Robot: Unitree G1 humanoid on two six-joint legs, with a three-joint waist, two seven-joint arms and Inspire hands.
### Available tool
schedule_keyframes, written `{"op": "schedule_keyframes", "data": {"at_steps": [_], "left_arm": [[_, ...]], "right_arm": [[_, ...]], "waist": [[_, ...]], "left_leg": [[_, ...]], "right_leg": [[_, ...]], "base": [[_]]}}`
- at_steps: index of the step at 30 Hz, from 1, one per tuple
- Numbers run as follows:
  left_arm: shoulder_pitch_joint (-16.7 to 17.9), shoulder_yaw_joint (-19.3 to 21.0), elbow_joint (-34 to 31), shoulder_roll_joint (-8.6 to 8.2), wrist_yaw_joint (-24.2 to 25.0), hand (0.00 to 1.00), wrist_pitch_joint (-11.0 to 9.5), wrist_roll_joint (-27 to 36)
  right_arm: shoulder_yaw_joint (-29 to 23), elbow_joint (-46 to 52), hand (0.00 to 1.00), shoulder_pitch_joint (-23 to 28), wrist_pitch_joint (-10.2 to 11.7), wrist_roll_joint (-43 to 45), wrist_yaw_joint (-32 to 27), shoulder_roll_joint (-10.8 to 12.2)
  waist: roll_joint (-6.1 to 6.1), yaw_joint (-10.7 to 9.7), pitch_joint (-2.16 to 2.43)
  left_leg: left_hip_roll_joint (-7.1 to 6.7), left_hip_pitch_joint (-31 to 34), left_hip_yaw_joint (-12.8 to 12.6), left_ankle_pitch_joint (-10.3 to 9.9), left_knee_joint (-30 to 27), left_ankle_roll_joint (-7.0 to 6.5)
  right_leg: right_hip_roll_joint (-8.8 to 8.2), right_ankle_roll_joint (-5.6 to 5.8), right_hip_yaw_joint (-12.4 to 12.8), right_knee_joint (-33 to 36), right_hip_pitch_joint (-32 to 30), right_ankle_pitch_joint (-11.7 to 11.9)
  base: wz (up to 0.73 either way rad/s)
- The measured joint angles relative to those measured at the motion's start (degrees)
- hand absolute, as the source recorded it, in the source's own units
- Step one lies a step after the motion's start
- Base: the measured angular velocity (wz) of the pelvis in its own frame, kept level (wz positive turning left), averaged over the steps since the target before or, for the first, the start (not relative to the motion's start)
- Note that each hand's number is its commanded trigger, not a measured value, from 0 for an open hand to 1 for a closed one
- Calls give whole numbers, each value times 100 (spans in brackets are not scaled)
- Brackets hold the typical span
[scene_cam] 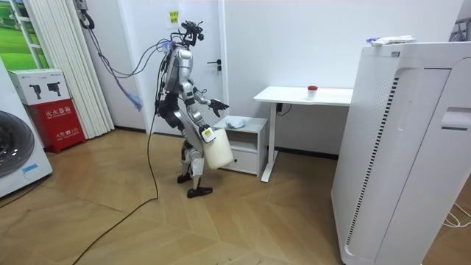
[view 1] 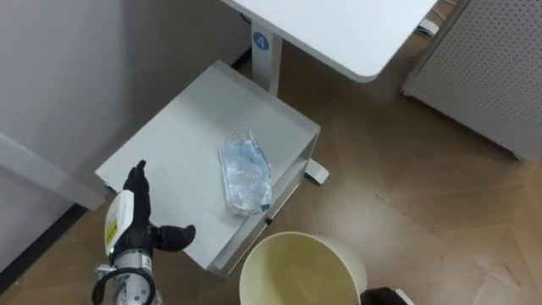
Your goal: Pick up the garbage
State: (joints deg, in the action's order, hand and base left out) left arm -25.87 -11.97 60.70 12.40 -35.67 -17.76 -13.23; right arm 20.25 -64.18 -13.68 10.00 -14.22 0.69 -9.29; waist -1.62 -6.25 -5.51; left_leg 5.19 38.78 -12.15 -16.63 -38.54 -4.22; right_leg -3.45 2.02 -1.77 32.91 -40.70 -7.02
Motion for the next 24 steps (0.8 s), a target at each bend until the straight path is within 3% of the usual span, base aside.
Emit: {"op": "schedule_keyframes", "data": {"at_steps": [10,16,24], "left_arm": [[-443,-409,-14,-1,-9,0,0,-43],[-479,-406,-17,0,-42,0,0,-215],[-497,-407,-16,12,-176,0,-32,-252]], "right_arm": [[346,53,100,-84,48,-198,73,-10],[461,66,100,-103,55,-197,95,-10],[561,152,100,-101,74,-198,209,-3]], "waist": [[-10,-184,21],[-9,-215,22],[-5,-414,21]], "left_leg": [[25,98,-120,41,-29,23],[33,60,-180,41,1,23],[27,45,-200,41,-15,21]], "right_leg": [[-10,-54,3,88,-209,26],[-23,-63,3,113,-223,32],[-39,-66,1,100,-227,32]], "base": [[-6],[-3],[0]]}}
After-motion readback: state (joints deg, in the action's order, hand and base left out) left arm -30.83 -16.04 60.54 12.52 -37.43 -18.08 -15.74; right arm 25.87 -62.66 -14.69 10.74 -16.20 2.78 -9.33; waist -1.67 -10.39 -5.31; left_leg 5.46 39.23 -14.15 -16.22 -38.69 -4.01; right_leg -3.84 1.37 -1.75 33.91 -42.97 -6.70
